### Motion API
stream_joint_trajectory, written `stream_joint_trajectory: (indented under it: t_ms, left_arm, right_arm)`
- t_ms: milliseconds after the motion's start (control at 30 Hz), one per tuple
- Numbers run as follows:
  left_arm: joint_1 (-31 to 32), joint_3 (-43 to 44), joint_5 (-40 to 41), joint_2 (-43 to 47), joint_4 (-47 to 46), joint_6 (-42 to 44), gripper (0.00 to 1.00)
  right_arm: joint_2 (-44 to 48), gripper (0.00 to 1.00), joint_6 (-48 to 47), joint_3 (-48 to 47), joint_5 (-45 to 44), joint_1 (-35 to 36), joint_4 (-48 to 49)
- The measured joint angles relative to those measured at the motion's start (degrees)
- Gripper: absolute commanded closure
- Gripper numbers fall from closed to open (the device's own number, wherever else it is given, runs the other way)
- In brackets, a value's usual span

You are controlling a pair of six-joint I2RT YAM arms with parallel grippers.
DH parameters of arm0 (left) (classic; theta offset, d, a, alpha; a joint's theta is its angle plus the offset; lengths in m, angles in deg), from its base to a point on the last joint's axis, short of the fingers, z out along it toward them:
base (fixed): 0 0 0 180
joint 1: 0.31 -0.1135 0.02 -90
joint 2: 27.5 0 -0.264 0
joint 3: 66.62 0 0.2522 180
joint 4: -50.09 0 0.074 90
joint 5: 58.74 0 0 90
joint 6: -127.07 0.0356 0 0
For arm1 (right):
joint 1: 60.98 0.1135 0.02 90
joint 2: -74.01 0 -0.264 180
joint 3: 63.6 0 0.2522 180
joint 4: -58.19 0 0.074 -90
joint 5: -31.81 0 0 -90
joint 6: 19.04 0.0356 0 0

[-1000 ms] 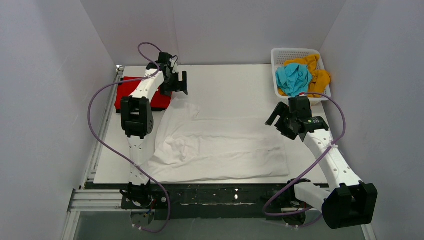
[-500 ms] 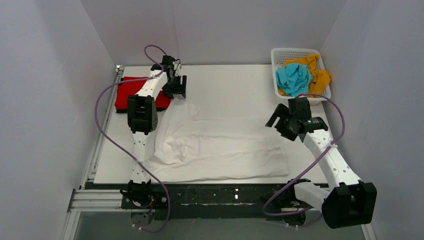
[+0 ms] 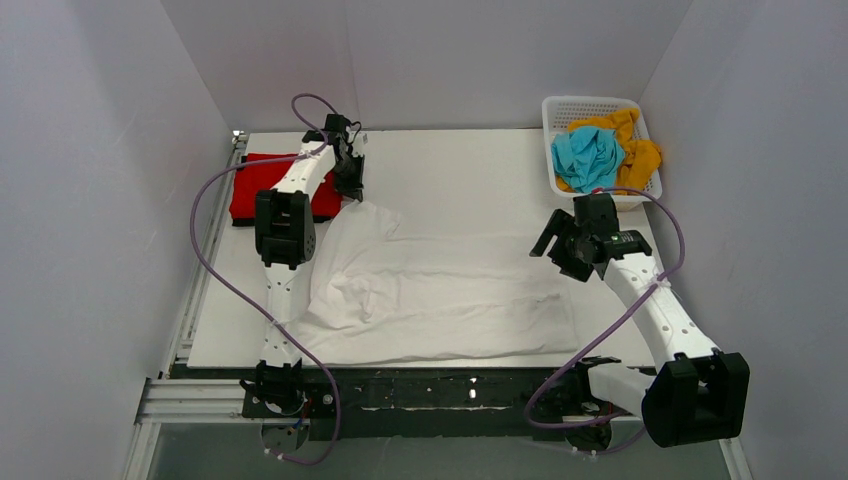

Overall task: Fold and stack the t-shirts
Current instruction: Grab the side of the flattened tshirt furthest away from the robot with both arms

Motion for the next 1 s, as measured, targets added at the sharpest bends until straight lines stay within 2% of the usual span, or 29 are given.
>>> stream_joint_trajectory:
  t_ms: [233, 533, 1000]
  left_arm:
    - [0.00, -3.72, 0.35, 1.57, -1.86, 0.76, 1.00]
    - [0.00, -12.11, 1.51, 7.87, -3.52, 0.74, 1.00]
    - [0.00, -21.09, -1.16, 17.68, -3.76, 1.79, 1.00]
  right_arm:
    - [-4.37, 0.18, -0.81, -2.38, -0.46, -0.37, -1.14]
    - [-9.27, 0.21, -2.01, -6.23, -1.11, -0.39, -1.90]
    - [-26.84, 0.21, -1.31, -20.22, -8.41, -0.39, -4.70]
